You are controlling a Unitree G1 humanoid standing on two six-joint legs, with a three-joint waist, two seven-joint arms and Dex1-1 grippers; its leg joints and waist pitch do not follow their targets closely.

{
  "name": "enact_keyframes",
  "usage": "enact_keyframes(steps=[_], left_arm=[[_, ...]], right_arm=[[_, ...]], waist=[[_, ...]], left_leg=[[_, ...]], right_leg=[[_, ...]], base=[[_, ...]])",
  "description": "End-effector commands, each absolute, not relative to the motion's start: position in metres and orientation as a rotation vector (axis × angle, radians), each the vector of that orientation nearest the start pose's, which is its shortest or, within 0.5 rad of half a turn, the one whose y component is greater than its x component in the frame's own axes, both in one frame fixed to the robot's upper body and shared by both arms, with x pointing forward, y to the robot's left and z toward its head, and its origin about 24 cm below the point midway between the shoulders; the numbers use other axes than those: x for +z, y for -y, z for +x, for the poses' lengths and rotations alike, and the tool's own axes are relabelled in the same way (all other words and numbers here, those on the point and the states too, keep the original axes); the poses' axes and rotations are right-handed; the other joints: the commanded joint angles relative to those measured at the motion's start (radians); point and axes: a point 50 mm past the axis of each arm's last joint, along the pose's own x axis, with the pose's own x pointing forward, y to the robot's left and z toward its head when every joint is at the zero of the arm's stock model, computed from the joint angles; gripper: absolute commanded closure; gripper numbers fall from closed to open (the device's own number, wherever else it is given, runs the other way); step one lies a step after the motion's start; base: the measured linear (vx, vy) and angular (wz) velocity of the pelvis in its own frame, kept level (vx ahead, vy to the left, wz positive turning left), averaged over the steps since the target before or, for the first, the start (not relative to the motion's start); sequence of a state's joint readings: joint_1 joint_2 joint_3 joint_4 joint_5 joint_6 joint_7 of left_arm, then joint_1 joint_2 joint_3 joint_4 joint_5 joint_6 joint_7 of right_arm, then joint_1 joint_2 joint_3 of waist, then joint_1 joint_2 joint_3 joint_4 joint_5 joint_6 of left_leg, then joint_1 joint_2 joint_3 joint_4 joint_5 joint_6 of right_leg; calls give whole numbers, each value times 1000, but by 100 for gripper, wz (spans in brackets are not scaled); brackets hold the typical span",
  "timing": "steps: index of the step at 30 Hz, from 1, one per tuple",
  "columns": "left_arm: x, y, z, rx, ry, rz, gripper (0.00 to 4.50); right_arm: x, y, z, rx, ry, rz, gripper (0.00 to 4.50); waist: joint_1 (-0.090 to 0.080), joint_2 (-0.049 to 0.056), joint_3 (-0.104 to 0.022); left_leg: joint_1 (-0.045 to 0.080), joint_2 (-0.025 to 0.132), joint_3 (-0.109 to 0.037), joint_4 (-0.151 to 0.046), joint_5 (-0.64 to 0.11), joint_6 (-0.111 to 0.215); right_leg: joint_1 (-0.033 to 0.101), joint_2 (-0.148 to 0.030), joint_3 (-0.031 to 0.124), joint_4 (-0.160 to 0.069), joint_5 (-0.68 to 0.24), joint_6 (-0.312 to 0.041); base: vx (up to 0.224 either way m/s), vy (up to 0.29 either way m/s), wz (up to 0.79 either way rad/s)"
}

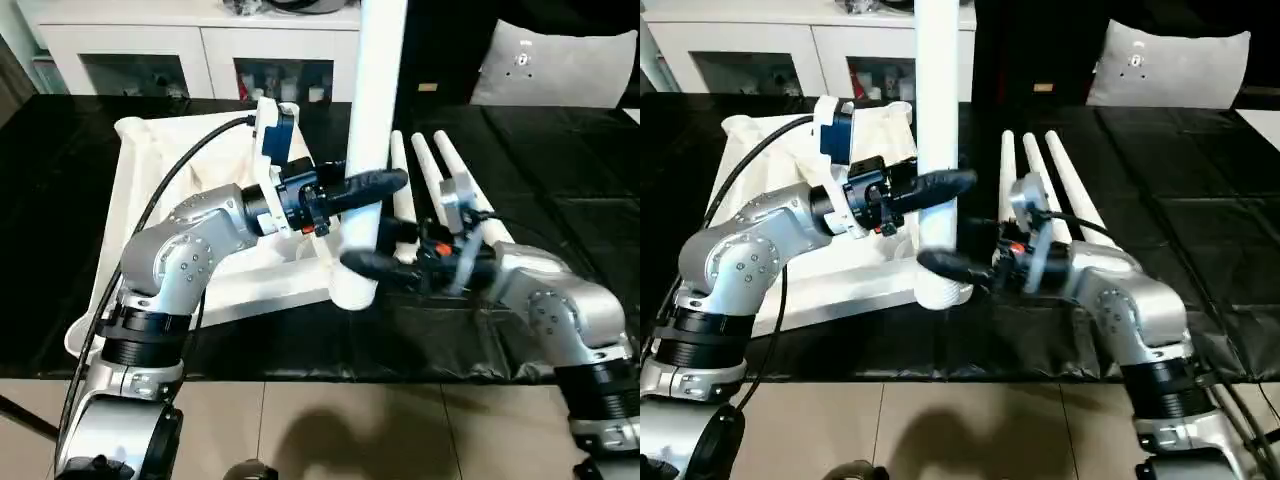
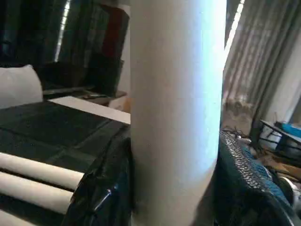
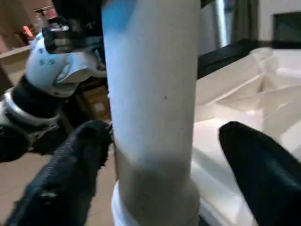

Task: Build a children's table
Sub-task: Pick table leg

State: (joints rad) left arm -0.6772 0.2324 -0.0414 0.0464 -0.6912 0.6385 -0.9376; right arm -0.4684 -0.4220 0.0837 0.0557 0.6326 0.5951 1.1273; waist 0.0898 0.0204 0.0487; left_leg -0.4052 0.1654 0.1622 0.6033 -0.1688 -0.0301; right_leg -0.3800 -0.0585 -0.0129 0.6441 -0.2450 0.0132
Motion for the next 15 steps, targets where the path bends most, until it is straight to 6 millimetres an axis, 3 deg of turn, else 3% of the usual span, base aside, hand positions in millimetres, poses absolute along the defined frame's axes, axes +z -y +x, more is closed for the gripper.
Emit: enact_keyframes(steps=[1,6,15], left_arm=[[196,-78,304,-1424,89,-285,264],[196,-75,300,-1473,91,-247,264],[195,-71,294,-1522,80,-229,264]], right_arm=[[136,132,289,1445,-160,251,6],[135,133,291,1471,-174,198,0],[135,132,292,1531,-189,169,0]], waist=[[2,-17,-68],[2,-15,-67],[2,-15,-68]], left_leg=[[25,47,-7,-53,-62,72],[27,50,-8,-54,-73,63],[27,49,-7,-52,-67,70]], right_leg=[[51,-66,27,-65,121,-276],[47,-67,26,-67,79,-278],[47,-66,26,-64,97,-288]], base=[[0,0,0],[0,0,0],[0,0,0]])
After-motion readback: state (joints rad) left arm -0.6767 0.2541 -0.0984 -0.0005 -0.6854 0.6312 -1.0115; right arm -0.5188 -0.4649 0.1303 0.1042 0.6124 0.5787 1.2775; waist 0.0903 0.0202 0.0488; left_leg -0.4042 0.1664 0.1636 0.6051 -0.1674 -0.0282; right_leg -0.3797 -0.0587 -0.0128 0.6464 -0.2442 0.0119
